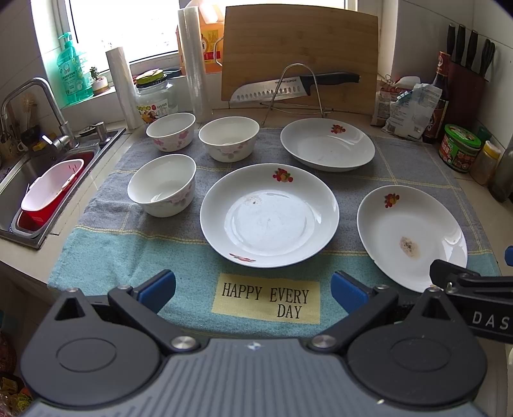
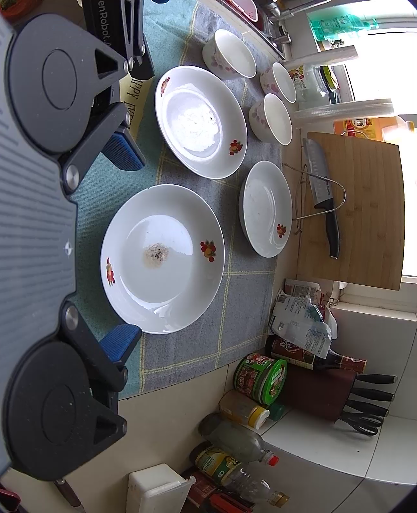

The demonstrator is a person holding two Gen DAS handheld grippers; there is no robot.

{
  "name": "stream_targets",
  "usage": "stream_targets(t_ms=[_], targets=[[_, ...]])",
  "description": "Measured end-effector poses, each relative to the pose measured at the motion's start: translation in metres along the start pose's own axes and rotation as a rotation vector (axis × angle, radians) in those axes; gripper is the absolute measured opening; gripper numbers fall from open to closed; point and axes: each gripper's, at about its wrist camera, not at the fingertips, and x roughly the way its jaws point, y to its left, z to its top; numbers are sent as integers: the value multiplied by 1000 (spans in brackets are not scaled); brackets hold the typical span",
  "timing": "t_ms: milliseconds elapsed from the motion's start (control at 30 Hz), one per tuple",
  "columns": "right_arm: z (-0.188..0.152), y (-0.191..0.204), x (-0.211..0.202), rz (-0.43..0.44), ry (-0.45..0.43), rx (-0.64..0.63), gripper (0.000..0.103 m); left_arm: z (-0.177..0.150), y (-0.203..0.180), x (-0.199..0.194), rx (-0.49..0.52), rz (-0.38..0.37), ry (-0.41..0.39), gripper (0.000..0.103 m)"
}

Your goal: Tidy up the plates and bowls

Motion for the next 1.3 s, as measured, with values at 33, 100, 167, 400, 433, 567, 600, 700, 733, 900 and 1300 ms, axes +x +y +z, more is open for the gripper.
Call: stream_targets(t_ms=[33,100,167,400,433,567,600,700,733,900,1300], targets=[[0,0,0,0,0,0,103,0,0,0,0,0,0,102],[0,0,0,-1,0,0,103,0,0,0,0,0,0,102],[0,0,0,-2,-1,0,103,0,0,0,0,0,0,102],[-1,-2,-1,-3,-4,1,103,1,0,-1,2,0,0,102],[-1,-2,-1,-3,-4,2,103,0,0,-1,1,1,-1,102],[-1,-1,-1,-2,-5,1,103,0,0,-1,1,1,-1,102],[-1,-1,-1,-2,-5,2,103,0,0,-1,1,0,-1,102],[-1,-1,-1,-2,-5,2,103,0,0,-1,1,1,-2,102],[-1,-1,-1,-2,-6,2,103,0,-1,-1,1,1,-3,102],[-1,-1,-1,-2,-6,2,103,0,-3,-2,3,2,-4,102],[0,4,-5,-41,-34,-5,103,2,4,2,26,-51,-20,102]])
